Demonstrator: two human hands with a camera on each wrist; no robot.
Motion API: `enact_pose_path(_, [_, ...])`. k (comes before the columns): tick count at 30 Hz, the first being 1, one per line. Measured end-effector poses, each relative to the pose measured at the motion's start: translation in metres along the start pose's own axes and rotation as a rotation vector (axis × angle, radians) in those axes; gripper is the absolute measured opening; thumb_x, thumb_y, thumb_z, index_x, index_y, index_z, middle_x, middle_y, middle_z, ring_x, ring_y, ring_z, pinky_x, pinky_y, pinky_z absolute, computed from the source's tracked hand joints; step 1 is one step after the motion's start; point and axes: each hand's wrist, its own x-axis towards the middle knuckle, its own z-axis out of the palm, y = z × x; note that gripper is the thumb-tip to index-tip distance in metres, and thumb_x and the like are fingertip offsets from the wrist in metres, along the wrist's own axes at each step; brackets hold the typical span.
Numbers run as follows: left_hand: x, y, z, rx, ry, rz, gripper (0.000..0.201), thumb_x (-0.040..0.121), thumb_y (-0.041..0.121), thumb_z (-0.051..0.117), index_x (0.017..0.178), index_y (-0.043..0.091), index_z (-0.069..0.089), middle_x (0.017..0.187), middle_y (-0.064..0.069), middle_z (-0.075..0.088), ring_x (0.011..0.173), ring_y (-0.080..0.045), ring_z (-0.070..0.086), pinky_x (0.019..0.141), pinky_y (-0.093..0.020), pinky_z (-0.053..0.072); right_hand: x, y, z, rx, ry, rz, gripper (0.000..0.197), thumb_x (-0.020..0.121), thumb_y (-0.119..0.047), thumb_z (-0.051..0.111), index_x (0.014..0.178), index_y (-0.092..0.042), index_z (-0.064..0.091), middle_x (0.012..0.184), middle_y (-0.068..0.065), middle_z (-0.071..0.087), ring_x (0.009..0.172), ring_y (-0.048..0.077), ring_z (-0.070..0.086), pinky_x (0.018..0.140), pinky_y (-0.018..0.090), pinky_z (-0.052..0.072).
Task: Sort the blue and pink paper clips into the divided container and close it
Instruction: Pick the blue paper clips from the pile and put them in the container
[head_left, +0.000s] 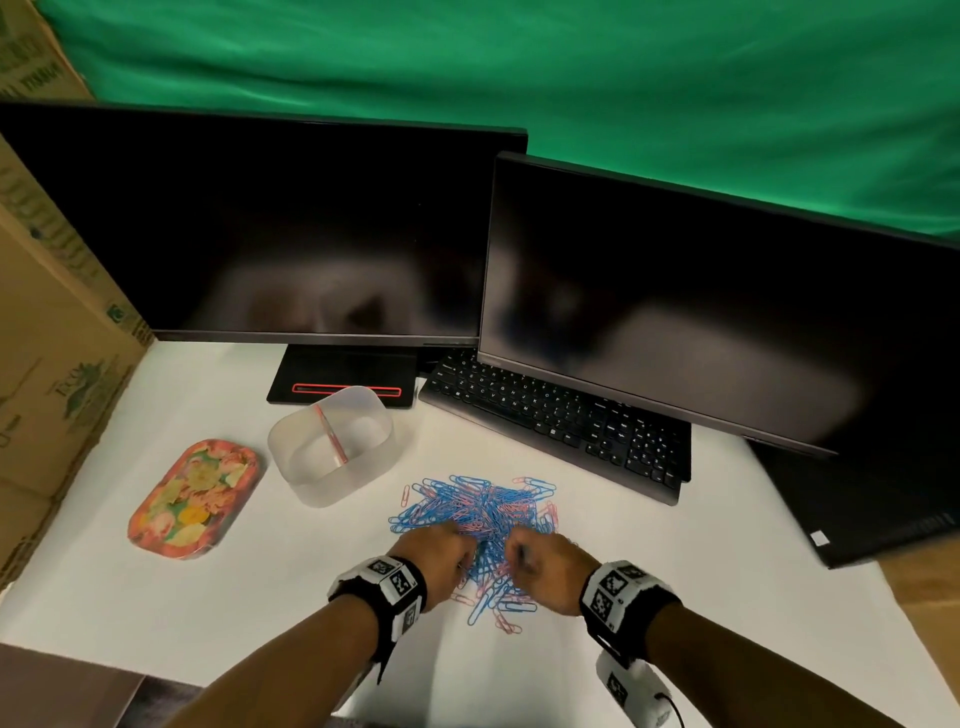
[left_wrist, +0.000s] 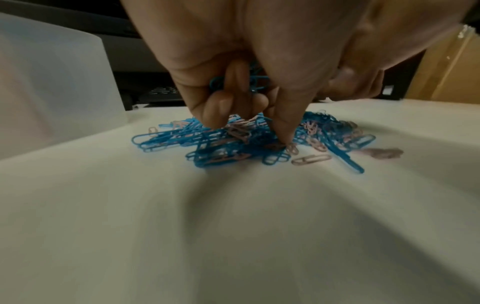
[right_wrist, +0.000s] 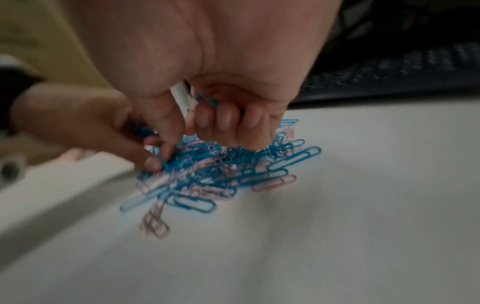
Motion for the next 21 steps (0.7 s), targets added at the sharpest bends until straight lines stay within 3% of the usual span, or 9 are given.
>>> enact_pose_path(3, [0.000, 0.000, -0.003, -0.054, 0.030, -0.018, 0.011, 0.083, 0.026, 0.054, 0.091, 0.026, 0.062, 0.104, 0.005, 0.057, 0.093, -0.020, 0.061, 0.079, -0.027, 0.047, -0.006, -0.007, 0.005, -0.321, -0.025, -0.059, 0.019, 0.087, -0.030, 0.051, 0.105, -0.032, 0.053, 0.090, -0.004, 0.065, 0.086, 0.023, 0.060, 0.077, 0.028, 0.044])
enact_pose_path(5, [0.000, 0.000, -0.007, -0.092, 0.067, -0.033, 0.010, 0.083, 0.025, 0.056, 0.089, 0.025, 0.063, 0.097, 0.007, 0.060, 0.090, -0.017, 0.061, 0.075, -0.025, 0.046, -0.004, -0.011, 0.008, -0.491, -0.042, -0.106, 0.025, 0.090, -0.026, 0.047, 0.113, -0.030, 0.054, 0.110, 0.005, 0.066, 0.100, 0.029, 0.060, 0.086, 0.032, 0.045])
enact_pose_path(7, [-0.003, 0.000, -0.012, -0.139, 0.108, -0.057, 0.010, 0.082, 0.023, 0.057, 0.086, 0.023, 0.065, 0.086, 0.010, 0.060, 0.085, -0.016, 0.062, 0.071, -0.022, 0.045, 0.002, -0.012, 0.012, -0.595, -0.064, -0.123, 0.025, 0.092, -0.020, 0.044, 0.114, -0.024, 0.055, 0.114, 0.008, 0.066, 0.102, 0.033, 0.061, 0.087, 0.036, 0.046])
enact_pose_path(11, [-0.009, -0.004, -0.018, -0.261, 0.138, -0.124, 0.010, 0.080, 0.021, 0.059, 0.082, 0.026, 0.067, 0.079, 0.010, 0.067, 0.078, -0.012, 0.064, 0.070, -0.020, 0.049, 0.009, -0.010, 0.015, -0.687, -0.071, -0.160, 0.013, 0.092, -0.011, 0.043, 0.099, -0.015, 0.054, 0.101, 0.013, 0.067, 0.089, 0.037, 0.063, 0.071, 0.035, 0.043])
enact_pose_path(15, [-0.016, -0.012, -0.027, -0.441, 0.187, -0.200, 0.020, 0.081, 0.017, 0.059, 0.069, 0.032, 0.063, 0.080, 0.008, 0.072, 0.076, -0.008, 0.066, 0.071, -0.016, 0.050, 0.010, -0.007, 0.007, -0.570, -0.033, -0.179, 0.015, 0.092, -0.024, 0.042, 0.097, -0.020, 0.055, 0.102, 0.007, 0.065, 0.091, 0.032, 0.061, 0.077, 0.034, 0.045])
enact_pose_path(17, [-0.020, -0.018, -0.032, -0.576, 0.230, -0.253, 0.019, 0.084, 0.015, 0.061, 0.072, 0.028, 0.066, 0.081, 0.008, 0.071, 0.076, -0.005, 0.064, 0.069, -0.007, 0.045, 0.007, -0.004, -0.001, -0.421, -0.003, -0.158, 0.012, 0.089, -0.032, 0.045, 0.092, -0.026, 0.054, 0.094, -0.003, 0.062, 0.086, 0.023, 0.058, 0.078, 0.030, 0.047])
enact_pose_path(19, [-0.023, -0.026, -0.040, -0.755, 0.273, -0.323, 0.018, 0.082, 0.015, 0.061, 0.069, 0.025, 0.067, 0.075, 0.007, 0.070, 0.071, -0.007, 0.063, 0.070, -0.014, 0.048, 0.006, -0.002, -0.009, -0.287, -0.002, -0.120, 0.005, 0.087, -0.031, 0.051, 0.084, -0.028, 0.054, 0.081, -0.013, 0.056, 0.076, 0.011, 0.053, 0.072, 0.026, 0.046])
enact_pose_path(21, [-0.026, -0.031, -0.050, -0.950, 0.308, -0.414, 0.018, 0.083, 0.010, 0.058, 0.072, 0.020, 0.068, 0.070, 0.002, 0.069, 0.053, -0.008, 0.056, 0.054, -0.022, 0.044, 0.006, -0.004, -0.015, -0.115, -0.001, -0.084, 0.017, 0.086, -0.022, 0.056, 0.073, -0.030, 0.049, 0.066, -0.016, 0.052, 0.062, 0.001, 0.048, 0.065, 0.023, 0.043])
